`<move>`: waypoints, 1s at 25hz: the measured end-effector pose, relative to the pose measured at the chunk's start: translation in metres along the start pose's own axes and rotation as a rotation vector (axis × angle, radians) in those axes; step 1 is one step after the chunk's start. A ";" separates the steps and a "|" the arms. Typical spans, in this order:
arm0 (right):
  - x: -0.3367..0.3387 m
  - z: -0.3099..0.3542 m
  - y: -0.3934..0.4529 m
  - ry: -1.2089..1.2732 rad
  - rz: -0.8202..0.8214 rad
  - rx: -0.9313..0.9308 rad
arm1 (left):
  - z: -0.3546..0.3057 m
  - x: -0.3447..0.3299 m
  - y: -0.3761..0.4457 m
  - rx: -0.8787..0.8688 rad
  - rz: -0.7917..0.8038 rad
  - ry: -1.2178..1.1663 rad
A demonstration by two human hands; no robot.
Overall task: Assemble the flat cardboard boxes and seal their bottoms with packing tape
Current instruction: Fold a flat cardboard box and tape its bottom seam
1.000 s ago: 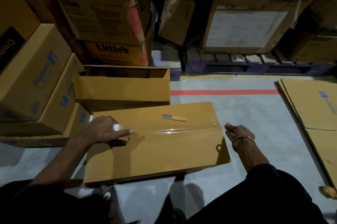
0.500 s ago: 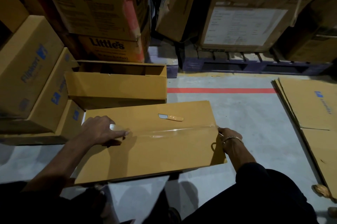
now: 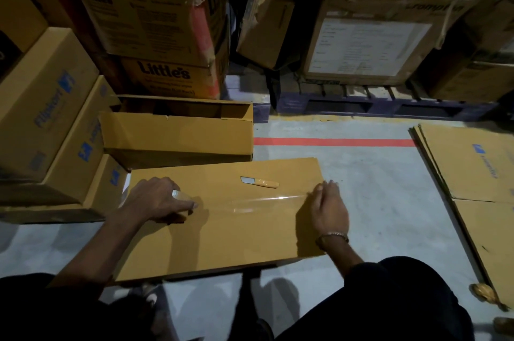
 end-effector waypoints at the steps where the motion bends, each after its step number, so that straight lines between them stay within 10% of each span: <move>1: -0.015 0.006 -0.012 -0.094 0.093 0.091 | 0.002 0.000 0.001 0.003 0.008 -0.011; 5: -0.047 0.003 -0.036 -0.416 0.248 0.117 | -0.001 -0.002 0.002 -0.003 -0.003 0.029; 17: -0.125 0.115 -0.126 -0.382 0.431 0.547 | -0.020 0.001 0.000 -0.024 -0.074 0.047; 25: -0.135 0.118 -0.134 -0.392 0.460 0.551 | 0.002 0.001 -0.010 -0.163 0.314 -0.349</move>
Point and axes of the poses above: each hand's wrist, its own y-axis towards the middle knuckle, its own x-axis out of the back of the hand, z = x × y, the point moved 7 cm from there along y, towards the middle knuckle, and after that the axes turned 4 degrees about y, right-handed, at the moved point
